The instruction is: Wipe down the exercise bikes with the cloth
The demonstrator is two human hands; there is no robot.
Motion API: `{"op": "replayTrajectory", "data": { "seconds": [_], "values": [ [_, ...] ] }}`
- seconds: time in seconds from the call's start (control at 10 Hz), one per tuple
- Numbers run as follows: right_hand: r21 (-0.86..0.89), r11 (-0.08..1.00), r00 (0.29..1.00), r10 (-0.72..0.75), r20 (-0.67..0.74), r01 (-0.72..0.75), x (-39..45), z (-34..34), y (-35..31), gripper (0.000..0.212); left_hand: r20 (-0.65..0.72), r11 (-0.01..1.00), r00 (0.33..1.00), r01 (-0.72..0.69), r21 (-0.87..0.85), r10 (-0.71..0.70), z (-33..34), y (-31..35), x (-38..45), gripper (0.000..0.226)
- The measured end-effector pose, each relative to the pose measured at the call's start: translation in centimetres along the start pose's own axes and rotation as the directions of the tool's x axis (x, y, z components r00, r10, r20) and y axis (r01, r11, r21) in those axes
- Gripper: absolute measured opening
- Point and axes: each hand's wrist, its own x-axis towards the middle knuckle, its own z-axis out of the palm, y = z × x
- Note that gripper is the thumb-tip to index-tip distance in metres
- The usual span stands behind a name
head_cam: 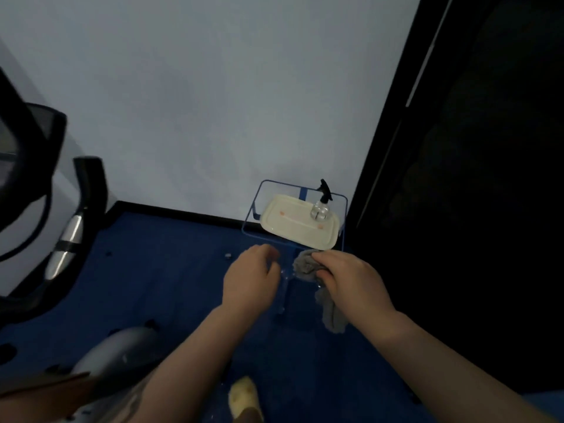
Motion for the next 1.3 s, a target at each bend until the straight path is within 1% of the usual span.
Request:
{"op": "replayTrajectory", "data": {
  "seconds": [0.1,0.2,0.3,0.4,0.5,0.6,0.7,0.8,0.9,1.0,1.1,1.2,1.3],
  "values": [
    [-0.015,0.994,0.987,0.109,0.121,-0.108,2.4,2.4,2.8,0.023,0.130,0.995,0.990,0.049,0.093,-0.061,3.3,-2.2,3.7,0.020],
    [0.036,0.975,0.948,0.204,0.243,-0.219,5.6,5.0,4.8,0.019,0.250,0.983,0.965,0.036,0.178,-0.081,6.0,-4.1,7.8,0.024],
    [0.014,0.963,0.904,0.248,0.349,-0.270,9.5,7.2,6.2,0.016,0.332,0.975,0.938,0.025,0.219,-0.098,7.7,-5.8,11.9,0.025],
    [-0.014,0.945,0.889,0.312,0.335,-0.327,13.7,8.8,7.4,0.027,0.377,0.968,0.918,0.023,0.251,-0.120,8.9,-7.2,15.9,0.025],
    [-0.046,0.940,0.892,0.335,0.304,-0.338,18.1,10.1,9.0,0.034,0.399,0.958,0.905,0.029,0.285,-0.146,9.8,-7.9,19.7,0.026],
    [0.075,0.932,0.914,0.330,0.235,-0.355,22.1,10.9,10.7,0.032,0.417,0.952,0.891,0.051,0.303,-0.180,10.6,-8.3,22.7,0.025],
    [0.097,0.934,0.931,0.327,0.163,-0.345,27.3,12.4,13.0,0.031,0.405,0.947,0.888,0.092,0.309,-0.218,11.6,-8.8,25.8,0.025],
    [0.013,0.947,0.932,0.315,0.177,-0.322,32.0,15.3,15.4,0.032,0.378,0.938,0.887,0.146,0.314,-0.264,12.9,-9.5,28.3,0.026],
    [-0.032,0.952,0.927,0.305,0.216,-0.305,35.0,18.8,17.3,0.034,0.358,0.928,0.875,0.222,0.299,-0.325,14.5,-10.5,30.3,0.028],
    [-0.088,0.949,0.902,0.315,0.297,-0.302,36.2,21.9,18.9,0.037,0.334,0.923,0.871,0.283,0.260,-0.361,15.9,-11.2,31.7,0.033],
    [-0.154,0.952,0.887,0.304,0.348,-0.266,36.0,23.1,19.2,0.035,0.324,0.926,0.874,0.294,0.239,-0.361,16.2,-11.4,32.2,0.033],
    [-0.152,0.958,0.890,0.283,0.356,-0.244,34.9,22.6,18.8,0.035,0.338,0.923,0.869,0.280,0.263,-0.360,15.6,-11.3,31.8,0.031],
    [-0.129,0.963,0.903,0.268,0.336,-0.238,33.8,20.6,17.6,0.036,0.336,0.925,0.877,0.254,0.283,-0.343,14.1,-11.0,30.9,0.025]
  ]
}}
